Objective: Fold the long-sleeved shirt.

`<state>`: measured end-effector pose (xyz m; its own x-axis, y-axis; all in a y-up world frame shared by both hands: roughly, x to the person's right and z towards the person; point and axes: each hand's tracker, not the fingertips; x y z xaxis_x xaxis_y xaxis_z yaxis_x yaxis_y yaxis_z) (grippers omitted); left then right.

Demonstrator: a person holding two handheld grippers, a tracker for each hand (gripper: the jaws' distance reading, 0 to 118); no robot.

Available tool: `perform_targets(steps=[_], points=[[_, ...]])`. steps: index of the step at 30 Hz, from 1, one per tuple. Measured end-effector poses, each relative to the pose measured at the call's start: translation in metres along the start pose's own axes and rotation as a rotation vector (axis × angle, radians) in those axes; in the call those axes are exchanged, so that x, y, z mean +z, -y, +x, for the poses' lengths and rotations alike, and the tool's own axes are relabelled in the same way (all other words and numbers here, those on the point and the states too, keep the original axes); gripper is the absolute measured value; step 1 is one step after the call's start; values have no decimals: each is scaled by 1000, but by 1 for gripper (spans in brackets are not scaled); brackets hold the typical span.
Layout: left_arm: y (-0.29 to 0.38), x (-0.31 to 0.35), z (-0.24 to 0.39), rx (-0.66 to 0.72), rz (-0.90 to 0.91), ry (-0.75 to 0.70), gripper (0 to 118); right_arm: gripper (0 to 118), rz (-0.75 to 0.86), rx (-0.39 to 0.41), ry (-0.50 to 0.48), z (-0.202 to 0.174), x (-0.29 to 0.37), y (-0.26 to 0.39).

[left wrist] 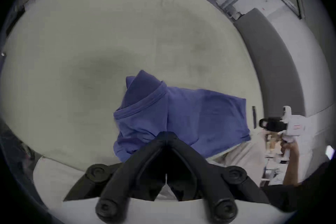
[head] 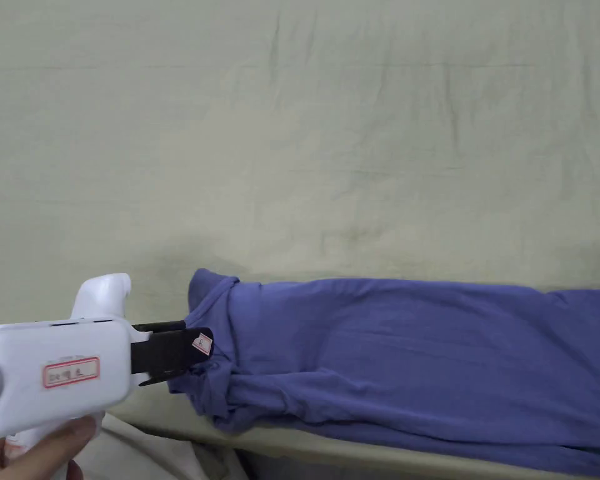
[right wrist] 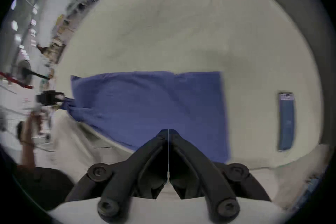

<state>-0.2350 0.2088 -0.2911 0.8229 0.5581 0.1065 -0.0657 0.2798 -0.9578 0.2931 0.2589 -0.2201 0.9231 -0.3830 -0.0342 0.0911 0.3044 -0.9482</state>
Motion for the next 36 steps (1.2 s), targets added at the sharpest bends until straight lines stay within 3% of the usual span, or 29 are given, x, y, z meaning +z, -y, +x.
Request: perform_targets(steps=[1, 2, 3, 4, 5, 6, 8, 9, 10, 12, 13, 14, 16, 19, 21, 23, 25, 26, 27, 28, 31, 36], points=[[-11, 9, -20, 36, 17, 85, 0, 3, 0, 4, -53, -3, 3, -3], [-25, 17, -40, 75, 5, 188, 20, 3, -2, 14, -78, -5, 2, -4], [-29, 18, -59, 116, -17, 271, 78, 3, -6, 40, -82, -7, 1, -5], [-33, 12, -72, 144, -47, 303, 118, 3, -14, 75, -78, -9, 0, -6], [-32, 24, -93, 143, -62, 255, 118, 3, -17, 105, -68, -12, -3, -5], [-43, 32, -93, 137, -16, 367, 118, 3, -19, 121, -67, -13, -6, -5], [-57, 27, -116, 189, -49, 440, 118, 3, -36, 113, -108, -11, -12, -8], [-66, 19, -129, 286, -152, 491, 118, 3, -38, 96, -144, -8, -15, -8], [-43, -46, -141, 349, -206, 532, 118, 3, -37, 84, -173, -7, -17, -9], [-51, -66, -151, 383, -183, 572, 118, 3, -38, 86, -211, -6, -19, -10], [-64, -67, -148, 381, -163, 600, 118, 3, -38, 93, -221, -6, -19, -10], [-56, -72, -95, 324, -162, 582, 118, 3, -41, 96, -232, -6, -20, -10], [-61, -90, -69, 208, -177, 585, 118, 3, -47, 110, -259, -8, -24, -13], [-44, -123, -45, 177, -215, 661, 118, 3, -55, 140, -272, -13, -29, -16], [-43, -130, -28, 97, -144, 611, 118, 3, -54, 152, -269, -15, -30, -17], [-38, -134, -20, 123, -85, 553, 116, 3, -48, 148, -274, -15, -29, -17], [-35, -126, -28, 247, -48, 516, 61, 3, -43, 127, -279, -14, -28, -15], [-33, -121, -35, 298, -1, 482, 61, 3, -41, 118, -278, -12, -28, -14], [-29, -120, -45, 349, -20, 496, 28, 3, -42, 109, -276, -11, -27, -13], [-27, -113, -51, 422, -24, 549, 28, 3, -39, 103, -266, -10, -26, -13], [-26, -71, -40, 352, 47, 525, 28, 3, -27, 83, -242, -8, -20, -11], [-50, -1, -51, 365, 116, 489, 28, 3, 8, 50, -245, -7, -10, -12]])
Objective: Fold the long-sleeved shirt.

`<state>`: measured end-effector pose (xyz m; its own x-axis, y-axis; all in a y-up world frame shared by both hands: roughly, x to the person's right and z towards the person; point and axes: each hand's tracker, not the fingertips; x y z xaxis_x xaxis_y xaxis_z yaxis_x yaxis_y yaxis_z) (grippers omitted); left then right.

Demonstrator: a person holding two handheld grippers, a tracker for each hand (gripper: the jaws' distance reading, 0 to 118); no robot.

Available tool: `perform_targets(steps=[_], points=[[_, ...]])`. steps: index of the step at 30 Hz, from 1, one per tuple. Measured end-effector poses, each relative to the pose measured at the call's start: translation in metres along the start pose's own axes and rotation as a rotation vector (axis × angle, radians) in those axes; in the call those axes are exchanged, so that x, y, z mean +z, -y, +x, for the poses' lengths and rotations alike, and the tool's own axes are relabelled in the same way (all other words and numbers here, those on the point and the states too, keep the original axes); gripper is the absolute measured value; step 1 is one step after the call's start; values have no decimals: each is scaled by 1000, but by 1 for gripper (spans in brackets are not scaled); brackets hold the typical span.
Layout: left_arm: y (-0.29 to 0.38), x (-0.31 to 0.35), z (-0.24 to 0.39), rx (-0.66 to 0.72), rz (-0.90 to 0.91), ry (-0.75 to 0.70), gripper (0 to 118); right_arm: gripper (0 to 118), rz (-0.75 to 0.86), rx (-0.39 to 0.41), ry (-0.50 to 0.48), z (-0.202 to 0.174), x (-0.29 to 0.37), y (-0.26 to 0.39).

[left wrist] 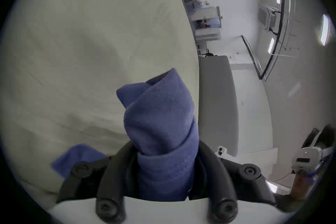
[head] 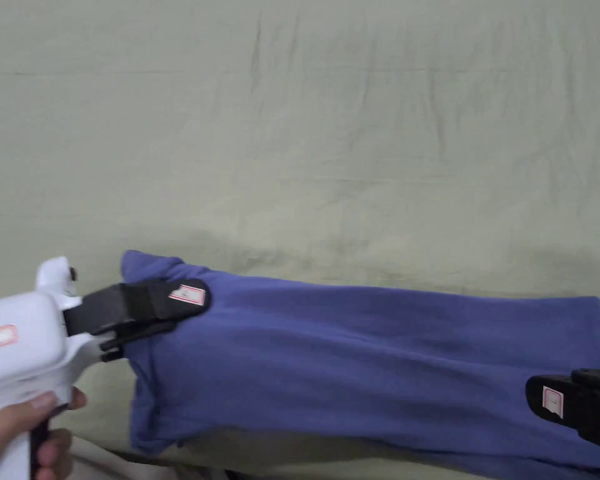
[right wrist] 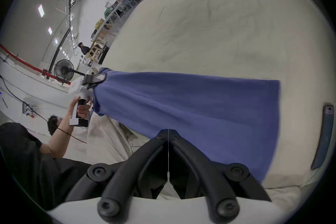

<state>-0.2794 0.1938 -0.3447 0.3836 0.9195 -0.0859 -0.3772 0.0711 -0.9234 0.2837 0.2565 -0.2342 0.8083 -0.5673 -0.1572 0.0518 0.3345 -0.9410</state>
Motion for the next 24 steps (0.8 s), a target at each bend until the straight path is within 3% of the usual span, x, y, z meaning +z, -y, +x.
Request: perform_targets(steps=[7, 11, 15, 17, 22, 24], points=[[-63, 90, 15, -60, 190, -270, 28, 3, 18, 9, 16, -13, -1, -8], [-61, 94, 40, -96, 270, -446, 28, 3, 21, 29, 21, -20, -3, -9], [-29, 35, 89, -337, 263, -844, 28, 3, 29, 27, 9, -24, -5, -9], [-4, -5, 109, -386, 231, -856, 28, 3, 26, 23, 18, -25, -8, -8], [41, -107, 132, -380, 109, -640, 28, 3, 14, 23, 36, -23, -6, 2], [53, -146, 131, -376, 49, -640, 28, 3, 16, 7, 34, -21, -2, 6]])
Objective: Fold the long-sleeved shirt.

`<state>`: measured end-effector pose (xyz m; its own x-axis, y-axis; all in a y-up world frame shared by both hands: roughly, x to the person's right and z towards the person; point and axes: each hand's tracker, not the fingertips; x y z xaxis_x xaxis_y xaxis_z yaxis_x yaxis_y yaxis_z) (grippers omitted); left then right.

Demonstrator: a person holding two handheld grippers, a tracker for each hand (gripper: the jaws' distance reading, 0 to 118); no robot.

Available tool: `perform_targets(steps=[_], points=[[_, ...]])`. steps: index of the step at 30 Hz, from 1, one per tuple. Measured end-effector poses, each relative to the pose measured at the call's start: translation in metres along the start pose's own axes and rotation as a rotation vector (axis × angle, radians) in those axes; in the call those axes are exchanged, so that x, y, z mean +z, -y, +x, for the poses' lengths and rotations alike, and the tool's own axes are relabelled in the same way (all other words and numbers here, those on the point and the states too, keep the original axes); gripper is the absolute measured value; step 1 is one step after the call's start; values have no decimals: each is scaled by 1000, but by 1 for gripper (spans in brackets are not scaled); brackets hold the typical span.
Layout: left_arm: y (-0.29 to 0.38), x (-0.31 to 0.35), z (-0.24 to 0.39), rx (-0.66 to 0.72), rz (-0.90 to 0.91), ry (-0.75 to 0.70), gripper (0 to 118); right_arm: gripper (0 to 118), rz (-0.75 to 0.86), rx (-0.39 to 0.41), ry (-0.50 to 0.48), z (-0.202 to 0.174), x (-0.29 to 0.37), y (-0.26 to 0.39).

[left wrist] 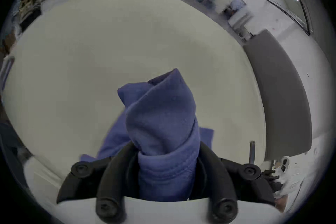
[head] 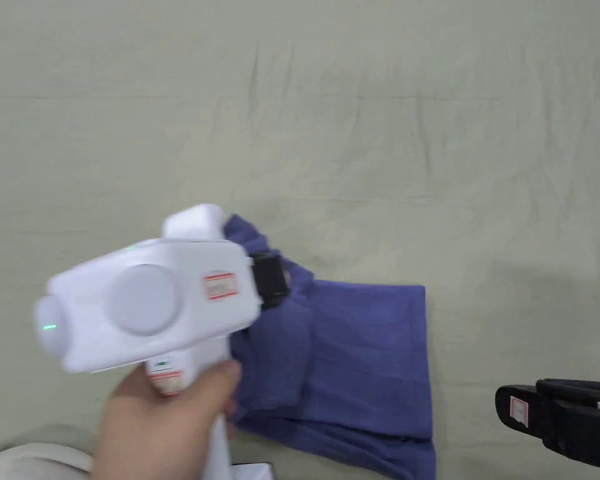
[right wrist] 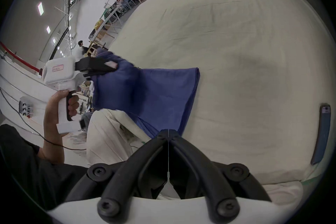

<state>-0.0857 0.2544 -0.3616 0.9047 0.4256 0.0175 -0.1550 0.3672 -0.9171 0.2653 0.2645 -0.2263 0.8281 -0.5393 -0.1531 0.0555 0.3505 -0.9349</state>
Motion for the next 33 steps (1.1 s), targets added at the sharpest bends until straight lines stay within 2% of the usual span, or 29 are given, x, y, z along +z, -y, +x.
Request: perform_targets(steps=[4, 5, 6, 7, 8, 11, 13, 14, 15, 16, 17, 20, 21, 23, 29, 33], points=[[16, -66, 40, -102, -43, -129, 29, 3, 9, -19, 23, 4, 8, 9], [20, -78, 43, -103, -64, -156, 36, 3, 9, -21, 29, 4, 8, 12], [24, -88, 45, -102, -85, -166, 58, 3, 7, -24, 31, 4, 9, 13], [27, -96, 42, -107, -136, -129, 107, 3, 5, -27, 35, 5, 9, 16], [28, -101, 39, -76, -166, -79, 118, 3, 6, -30, 38, 6, 10, 18], [20, -65, 27, 12, -106, 106, 118, 3, 5, -40, 30, 8, 10, 23], [17, -34, 16, 14, -59, 123, 118, 3, 7, -61, 12, 13, 7, 25], [18, -23, 9, 33, -90, 155, 116, 3, 8, -70, 3, 14, 5, 25], [16, -8, 0, 25, -131, 204, 103, 3, 8, -78, -3, 16, 3, 24], [14, 9, -10, 23, -84, 213, 46, 3, 10, -86, -6, 17, 0, 23], [12, 23, -16, 15, 5, 171, 1, 3, 10, -91, -8, 18, -1, 22], [10, 39, -24, -114, 62, -81, 1, 3, 15, -92, -12, 15, -5, 21], [10, 34, -26, -147, 59, -103, 1, 3, 15, -94, -19, 14, -5, 21], [15, 11, -26, -129, 35, -133, 1, 3, 15, -92, -30, 11, -6, 22], [55, -52, 24, -234, -133, -16, 1, 3, 0, -88, -20, 7, -4, 29], [87, -61, 77, -394, -146, 82, 1, 3, -9, -98, 0, 7, -2, 33]])
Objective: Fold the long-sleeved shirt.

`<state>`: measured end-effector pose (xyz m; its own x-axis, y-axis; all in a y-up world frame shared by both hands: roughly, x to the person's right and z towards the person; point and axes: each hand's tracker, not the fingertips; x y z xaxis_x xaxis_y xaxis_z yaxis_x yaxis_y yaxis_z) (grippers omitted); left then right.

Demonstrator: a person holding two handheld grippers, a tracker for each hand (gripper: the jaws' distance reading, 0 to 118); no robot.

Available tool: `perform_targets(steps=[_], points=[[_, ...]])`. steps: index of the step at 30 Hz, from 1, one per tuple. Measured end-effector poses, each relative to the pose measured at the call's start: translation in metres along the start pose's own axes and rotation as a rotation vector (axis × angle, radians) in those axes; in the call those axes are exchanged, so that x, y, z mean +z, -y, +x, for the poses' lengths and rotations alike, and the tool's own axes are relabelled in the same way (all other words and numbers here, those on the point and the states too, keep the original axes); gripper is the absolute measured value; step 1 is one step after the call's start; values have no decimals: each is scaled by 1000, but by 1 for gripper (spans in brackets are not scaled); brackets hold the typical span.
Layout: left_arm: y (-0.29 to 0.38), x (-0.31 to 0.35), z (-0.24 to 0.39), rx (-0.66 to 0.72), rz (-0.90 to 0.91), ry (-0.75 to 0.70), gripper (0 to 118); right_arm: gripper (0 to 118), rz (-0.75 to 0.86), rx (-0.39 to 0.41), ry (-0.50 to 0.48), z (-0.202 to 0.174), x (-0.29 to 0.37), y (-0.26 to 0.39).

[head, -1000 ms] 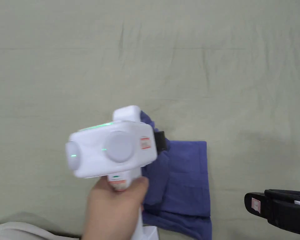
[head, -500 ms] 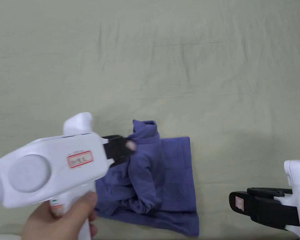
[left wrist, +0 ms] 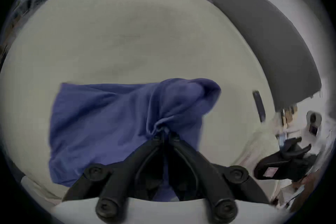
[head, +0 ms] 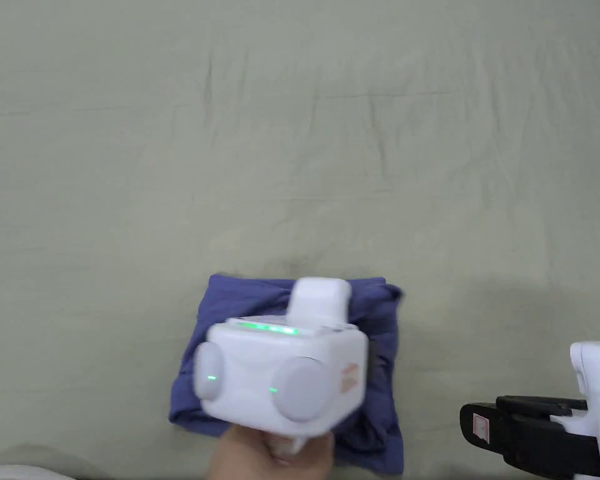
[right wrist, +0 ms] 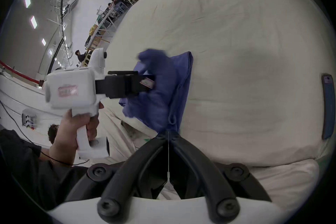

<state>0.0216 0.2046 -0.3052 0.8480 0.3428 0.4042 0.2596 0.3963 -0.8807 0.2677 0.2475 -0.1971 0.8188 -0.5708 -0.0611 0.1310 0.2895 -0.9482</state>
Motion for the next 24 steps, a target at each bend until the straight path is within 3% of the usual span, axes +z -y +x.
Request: perform_targets(steps=[6, 7, 8, 9, 11, 15, 16, 17, 18, 19, 21, 24], points=[[-8, -39, 37, -24, -88, 28, 3, 3, -5, 0, 10, -5, 0, 1], [-9, -32, 38, 6, -65, 82, 24, 3, -3, 6, 12, -7, 1, 1], [-11, -20, 37, 3, -29, 127, 76, 3, 0, 13, 9, -8, 3, 1], [-16, -8, 35, -29, 2, 143, 118, 3, 8, 18, 3, -9, 4, 0], [-28, 29, 20, -64, 125, 179, 118, 3, 30, 19, -6, -10, 7, -2], [-35, 95, -47, 117, 159, 281, 118, 3, 85, 0, -19, -7, 8, -10], [-30, 106, -71, 178, 141, 263, 111, 3, 90, -6, -15, -7, 5, -13], [-22, 114, -92, 204, 126, 200, 73, 3, 90, -9, -9, -8, 1, -16], [-19, 120, -112, 208, 145, 91, 3, 3, 87, -9, 0, -11, -5, -18], [-16, 122, -130, 210, 153, -66, 0, 3, 84, -6, 5, -13, -11, -20], [-1, 118, -160, 288, 152, -235, 0, 3, 62, 12, 12, -21, -23, -24], [17, 106, -199, 447, 87, -73, 0, 3, 26, 38, -5, -32, -45, -32]])
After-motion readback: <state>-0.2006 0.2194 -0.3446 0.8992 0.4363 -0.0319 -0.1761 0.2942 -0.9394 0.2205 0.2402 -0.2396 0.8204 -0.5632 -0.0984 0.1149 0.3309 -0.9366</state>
